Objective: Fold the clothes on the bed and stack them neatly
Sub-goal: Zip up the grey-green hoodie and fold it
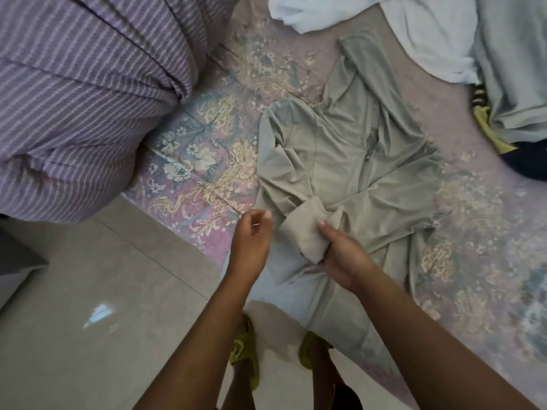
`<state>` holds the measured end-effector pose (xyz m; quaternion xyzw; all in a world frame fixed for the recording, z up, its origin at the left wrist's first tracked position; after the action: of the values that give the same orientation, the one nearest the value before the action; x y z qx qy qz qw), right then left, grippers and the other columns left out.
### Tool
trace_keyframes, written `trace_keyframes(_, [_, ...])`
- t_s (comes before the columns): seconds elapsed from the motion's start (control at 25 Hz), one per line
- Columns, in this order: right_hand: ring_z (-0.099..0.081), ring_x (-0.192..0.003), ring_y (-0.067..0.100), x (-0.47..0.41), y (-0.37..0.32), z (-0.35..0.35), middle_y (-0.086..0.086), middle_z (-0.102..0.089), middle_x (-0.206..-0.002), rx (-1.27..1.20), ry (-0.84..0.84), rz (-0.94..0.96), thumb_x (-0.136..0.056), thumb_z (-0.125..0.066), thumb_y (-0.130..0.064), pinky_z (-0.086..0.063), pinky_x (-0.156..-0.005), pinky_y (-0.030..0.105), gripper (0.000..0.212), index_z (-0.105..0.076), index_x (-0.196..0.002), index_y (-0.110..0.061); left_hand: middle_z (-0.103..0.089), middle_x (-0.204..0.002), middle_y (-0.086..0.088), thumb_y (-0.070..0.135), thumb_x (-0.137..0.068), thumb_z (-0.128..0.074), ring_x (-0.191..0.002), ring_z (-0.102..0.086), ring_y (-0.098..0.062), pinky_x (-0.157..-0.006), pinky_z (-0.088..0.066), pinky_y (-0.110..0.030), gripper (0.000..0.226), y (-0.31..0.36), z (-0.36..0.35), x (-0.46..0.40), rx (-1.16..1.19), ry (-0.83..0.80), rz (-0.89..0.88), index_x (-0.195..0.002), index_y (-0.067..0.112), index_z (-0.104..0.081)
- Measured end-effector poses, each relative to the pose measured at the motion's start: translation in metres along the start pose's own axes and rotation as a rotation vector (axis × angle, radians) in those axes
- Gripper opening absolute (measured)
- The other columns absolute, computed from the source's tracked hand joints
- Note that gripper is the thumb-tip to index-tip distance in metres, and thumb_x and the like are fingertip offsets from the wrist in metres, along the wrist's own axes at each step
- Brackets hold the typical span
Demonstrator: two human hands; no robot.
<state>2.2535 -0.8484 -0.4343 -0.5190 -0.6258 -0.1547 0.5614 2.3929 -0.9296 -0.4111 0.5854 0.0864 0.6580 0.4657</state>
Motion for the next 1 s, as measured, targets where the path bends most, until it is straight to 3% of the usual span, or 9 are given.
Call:
trace_keyframes(0.16, [-0.067, -0.112, 0.020, 0.018, -0.006, 0.006, 0.009, -0.072, -0.120, 0.404, -0.103, 0.111, -0.104, -0.053, -0.009, -0.049, -0.104, 0.035, 0.027, -0.066, -0.127, -0.007, -0.052, -0.144, 0.007, 0.019, -0.099, -0.064, -0.135, -0.046, -0.009, -0.109, -0.039, -0.026, 0.051, 0.011, -0.013, 0.003, -0.096, -0.246, -0.220, -0.147, 0.018, -0.047])
trace_keyframes(0.28, [-0.062, -0.116, 0.019, 0.033, -0.030, 0.009, 0.009, -0.066, -0.127, 0.695, -0.132, 0.269, -0.099, -0.049, 0.007, -0.048, -0.101, 0.032, 0.033, -0.065, -0.127, -0.001, -0.051, -0.140, 0.005, 0.004, -0.086, -0.077, -0.131, -0.048, -0.008, -0.106, -0.045, -0.028, 0.081, 0.028, -0.015, 0.008, -0.053, -0.334, -0.216, -0.154, 0.020, -0.035])
trace_keyframes(0.4, [-0.062, -0.099, 0.022, 0.054, -0.071, -0.004, 0.011, -0.065, -0.118, 0.922, -0.176, 0.430, -0.097, -0.051, 0.009, -0.051, -0.080, 0.034, 0.028, -0.071, -0.116, 0.002, -0.067, -0.105, -0.009, -0.004, -0.086, -0.074, -0.104, -0.063, -0.024, -0.085, -0.053, -0.028, 0.040, 0.060, -0.007, 0.020, 0.083, -0.274, -0.132, -0.124, 0.003, -0.063])
trace_keyframes(0.48, [-0.061, -0.090, 0.023, 0.071, -0.100, -0.024, 0.020, -0.069, -0.103, 1.088, -0.174, 0.554, -0.095, -0.055, 0.006, -0.047, -0.080, 0.037, 0.020, -0.074, -0.101, 0.007, -0.062, -0.084, -0.009, -0.009, -0.086, -0.071, -0.083, -0.059, -0.021, -0.075, -0.051, -0.027, 0.015, 0.086, 0.002, 0.039, 0.109, -0.188, -0.185, -0.095, 0.000, -0.064])
trace_keyframes(0.56, [-0.061, -0.088, 0.031, 0.094, -0.125, -0.053, 0.027, -0.068, -0.093, 1.200, -0.181, 0.688, -0.093, -0.058, 0.007, -0.044, -0.080, 0.040, 0.014, -0.070, -0.091, 0.014, -0.054, -0.078, -0.008, -0.017, -0.087, -0.065, -0.071, -0.052, -0.015, -0.068, -0.047, -0.024, 0.025, 0.119, 0.019, 0.061, 0.147, -0.082, -0.290, -0.084, 0.005, -0.054])
trace_keyframes(0.68, [-0.059, -0.085, 0.034, 0.129, -0.159, -0.113, 0.026, -0.064, -0.086, 1.223, -0.263, 0.825, -0.091, -0.060, 0.006, -0.041, -0.076, 0.040, 0.010, -0.063, -0.082, 0.011, -0.049, -0.084, -0.007, -0.022, -0.088, -0.058, -0.073, -0.047, -0.012, -0.067, -0.042, -0.024, 0.037, 0.172, 0.060, 0.089, 0.146, 0.063, -0.481, -0.090, 0.011, -0.044])
trace_keyframes(0.8, [-0.059, -0.092, 0.023, 0.156, -0.203, -0.184, 0.014, -0.068, -0.096, 1.180, -0.338, 0.907, -0.092, -0.068, -0.003, -0.041, -0.077, 0.032, 0.012, -0.071, -0.102, 0.003, -0.049, -0.089, -0.005, -0.012, -0.088, -0.066, -0.078, -0.049, -0.013, -0.071, -0.045, -0.025, 0.040, 0.225, 0.103, 0.099, -0.013, 0.176, -0.661, -0.115, 0.011, -0.047])
trace_keyframes(0.88, [-0.060, -0.096, 0.022, 0.169, -0.231, -0.230, 0.012, -0.070, -0.101, 1.255, -0.407, 0.977, -0.091, -0.067, -0.002, -0.040, -0.080, 0.030, 0.016, -0.073, -0.105, 0.002, -0.053, -0.090, -0.008, -0.004, -0.089, -0.069, -0.079, -0.051, -0.016, -0.072, -0.046, -0.030, 0.049, 0.254, 0.131, 0.093, -0.153, 0.230, -0.674, -0.132, 0.011, -0.050])
trace_keyframes(1.0, [-0.062, -0.109, 0.027, 0.176, -0.259, -0.295, 0.014, -0.072, -0.113, 1.642, -0.426, 1.142, -0.092, -0.061, -0.002, -0.043, -0.088, 0.032, 0.022, -0.074, -0.109, 0.000, -0.064, -0.090, -0.023, -0.003, -0.088, -0.070, -0.086, -0.061, -0.036, -0.074, -0.042, -0.038, 0.026, 0.286, 0.169, 0.077, -0.435, 0.269, -0.731, -0.114, 0.000, -0.067])
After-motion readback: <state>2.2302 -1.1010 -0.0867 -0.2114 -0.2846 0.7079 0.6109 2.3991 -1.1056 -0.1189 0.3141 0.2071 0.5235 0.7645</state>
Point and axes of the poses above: each hand's wrist, its own x-axis away from the middle knuckle, its own z-axis out of the back of the hand, y = z × x, the point moved 1 cm from there along -x, towards the middle knuckle
